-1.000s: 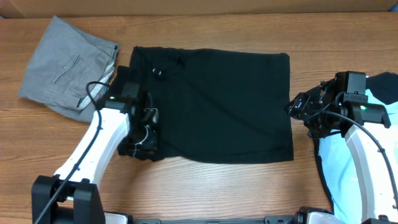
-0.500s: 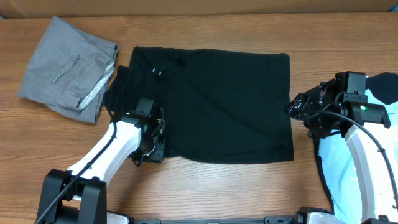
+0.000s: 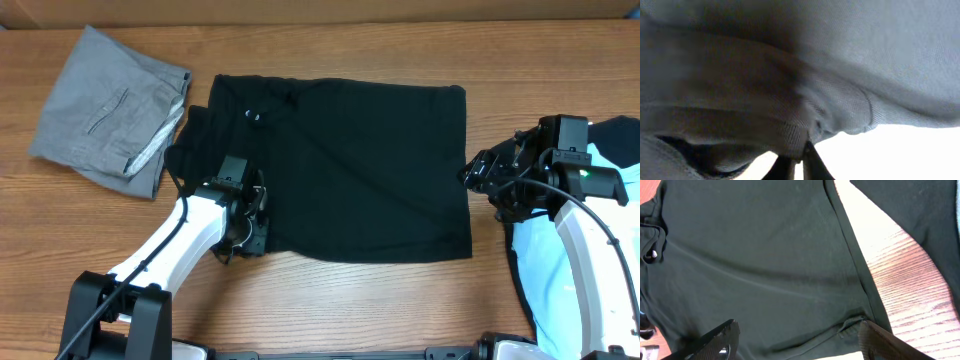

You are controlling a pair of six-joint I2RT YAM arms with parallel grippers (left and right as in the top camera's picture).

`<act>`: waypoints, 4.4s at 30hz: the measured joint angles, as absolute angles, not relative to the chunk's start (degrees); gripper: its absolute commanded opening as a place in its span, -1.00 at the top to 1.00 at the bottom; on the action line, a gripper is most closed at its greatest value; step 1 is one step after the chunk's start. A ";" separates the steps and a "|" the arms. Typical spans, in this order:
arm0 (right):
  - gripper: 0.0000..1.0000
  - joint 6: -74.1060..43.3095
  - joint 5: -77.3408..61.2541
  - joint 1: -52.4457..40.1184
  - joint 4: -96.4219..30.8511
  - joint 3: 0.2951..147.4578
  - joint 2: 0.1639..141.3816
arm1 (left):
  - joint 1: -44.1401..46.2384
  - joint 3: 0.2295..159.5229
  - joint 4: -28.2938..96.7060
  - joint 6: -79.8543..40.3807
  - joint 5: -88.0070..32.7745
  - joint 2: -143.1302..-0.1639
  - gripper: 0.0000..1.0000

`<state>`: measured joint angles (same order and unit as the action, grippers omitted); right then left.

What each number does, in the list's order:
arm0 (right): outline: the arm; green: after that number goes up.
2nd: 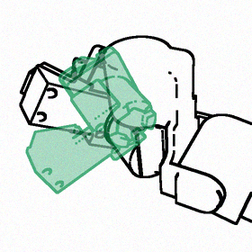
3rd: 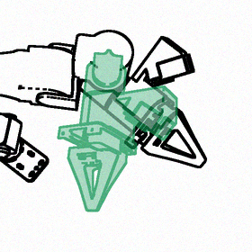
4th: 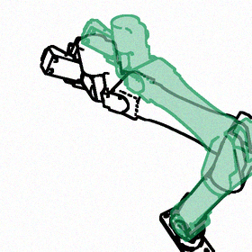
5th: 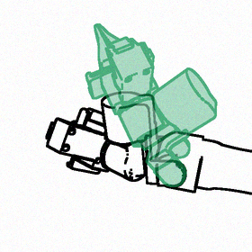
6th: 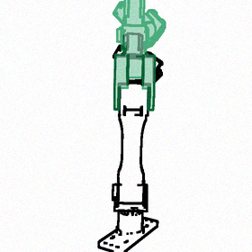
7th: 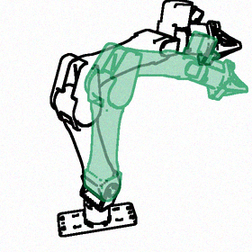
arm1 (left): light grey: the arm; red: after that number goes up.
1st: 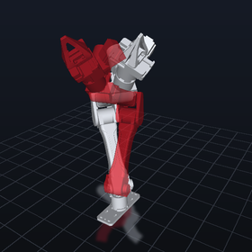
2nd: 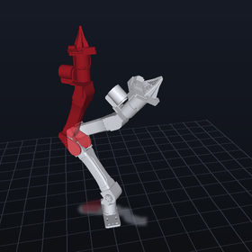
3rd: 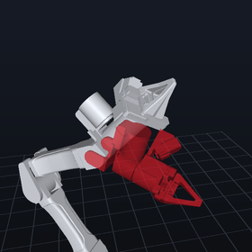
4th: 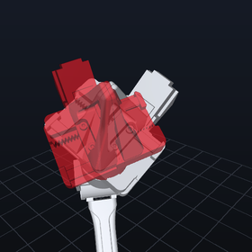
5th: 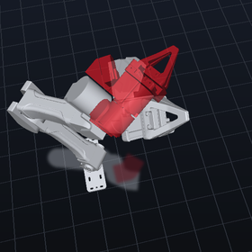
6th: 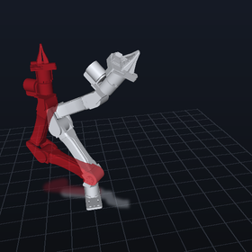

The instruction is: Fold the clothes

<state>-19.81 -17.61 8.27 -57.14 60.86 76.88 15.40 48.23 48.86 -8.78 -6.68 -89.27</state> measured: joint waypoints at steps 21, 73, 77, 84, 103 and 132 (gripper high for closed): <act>-0.60 -19.70 -17.58 8.27 -57.01 60.86 76.88 | 15.40 51.46 58.26 -8.80 -11.57 -89.27 0.78; -0.61 -19.66 -17.58 8.27 -57.23 60.86 76.88 | 15.40 49.36 54.74 -9.02 -9.21 -89.27 0.70; -0.61 -19.66 -17.58 8.25 -57.23 60.86 76.88 | 15.40 49.34 53.23 -9.02 -9.17 -89.27 0.70; -0.61 -19.68 -17.58 8.25 -57.23 60.86 76.88 | 15.40 49.34 51.13 -8.78 -9.21 -89.27 0.92; -0.61 -19.66 -17.58 8.25 -57.21 60.86 76.88 | 15.40 54.72 48.23 -7.27 -11.09 -89.27 0.85; -0.61 -19.66 -17.58 8.27 -57.23 60.86 76.88 | 14.02 62.65 54.83 -7.09 -10.24 -94.59 0.19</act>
<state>-19.66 -17.58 8.27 -57.23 60.86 76.88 14.02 62.65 54.83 -7.09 -10.24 -94.59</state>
